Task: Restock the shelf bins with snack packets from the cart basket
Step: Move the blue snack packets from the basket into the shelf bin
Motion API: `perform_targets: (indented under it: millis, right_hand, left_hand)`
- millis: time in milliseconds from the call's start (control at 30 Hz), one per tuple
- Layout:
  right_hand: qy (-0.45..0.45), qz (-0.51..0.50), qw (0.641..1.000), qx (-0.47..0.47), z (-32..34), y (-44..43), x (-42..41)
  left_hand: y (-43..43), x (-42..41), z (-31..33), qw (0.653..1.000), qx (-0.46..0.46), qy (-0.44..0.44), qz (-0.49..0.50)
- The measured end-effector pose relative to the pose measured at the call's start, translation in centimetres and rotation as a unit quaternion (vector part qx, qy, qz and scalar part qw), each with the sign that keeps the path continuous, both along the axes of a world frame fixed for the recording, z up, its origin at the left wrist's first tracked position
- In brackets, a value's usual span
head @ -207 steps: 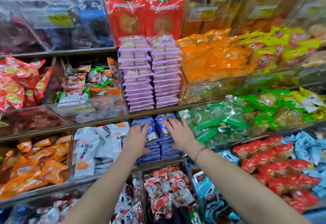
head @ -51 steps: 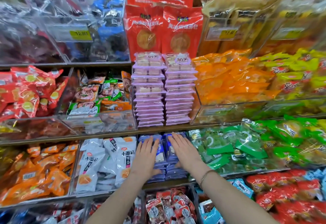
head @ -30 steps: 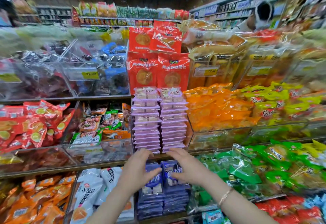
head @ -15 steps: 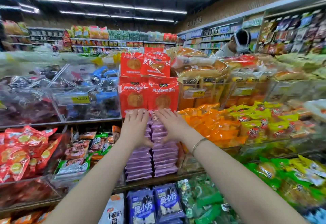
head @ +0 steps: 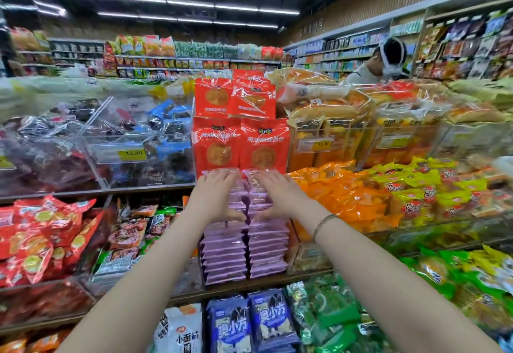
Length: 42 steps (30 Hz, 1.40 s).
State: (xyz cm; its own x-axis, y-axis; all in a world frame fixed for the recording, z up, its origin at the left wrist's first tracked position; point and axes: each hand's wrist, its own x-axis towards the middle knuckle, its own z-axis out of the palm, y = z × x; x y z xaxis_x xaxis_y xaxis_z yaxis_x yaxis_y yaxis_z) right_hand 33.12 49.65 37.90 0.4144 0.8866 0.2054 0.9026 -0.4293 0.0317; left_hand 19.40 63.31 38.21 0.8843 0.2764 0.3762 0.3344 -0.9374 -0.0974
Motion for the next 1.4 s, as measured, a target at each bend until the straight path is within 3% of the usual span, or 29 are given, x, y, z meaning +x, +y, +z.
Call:
perform_targets:
  millis: [100, 267, 367, 900, 1067, 1200, 1400]
  right_hand:
    - [0.037, 0.019, 0.999, -0.015, 0.7, -0.6, 0.0]
    - [0.025, 0.032, 0.999, -0.014, 1.4, -0.8, -0.1]
    - [0.032, 0.025, 0.999, -0.023, 1.3, -0.8, 0.0]
    - [0.036, 0.002, 0.999, -0.029, 1.5, -0.7, 0.0]
    - [0.016, 0.049, 0.999, 0.018, 1.8, -0.7, -0.7]
    - [-0.014, 0.093, 0.995, 0.025, 1.6, 0.7, -2.3]
    - [-0.004, 0.089, 0.996, -0.007, 0.4, 2.6, -3.3]
  left_hand:
    - [1.8, -0.7, 1.4, 0.999, -0.042, 0.001, -0.002]
    - [3.5, -1.2, 1.8, 0.99, -0.101, 0.094, -0.004]
    - [3.8, -1.4, 1.4, 0.985, -0.165, 0.051, -0.008]
    - [2.7, -0.8, 0.9, 0.997, -0.08, 0.012, 0.019]
    - [2.7, -2.7, -0.7, 0.961, -0.242, -0.13, 0.016]
    - [1.7, -3.7, -4.0, 0.893, -0.426, -0.119, 0.087]
    - [0.5, -3.1, -7.0, 0.879, -0.447, -0.148, 0.07]
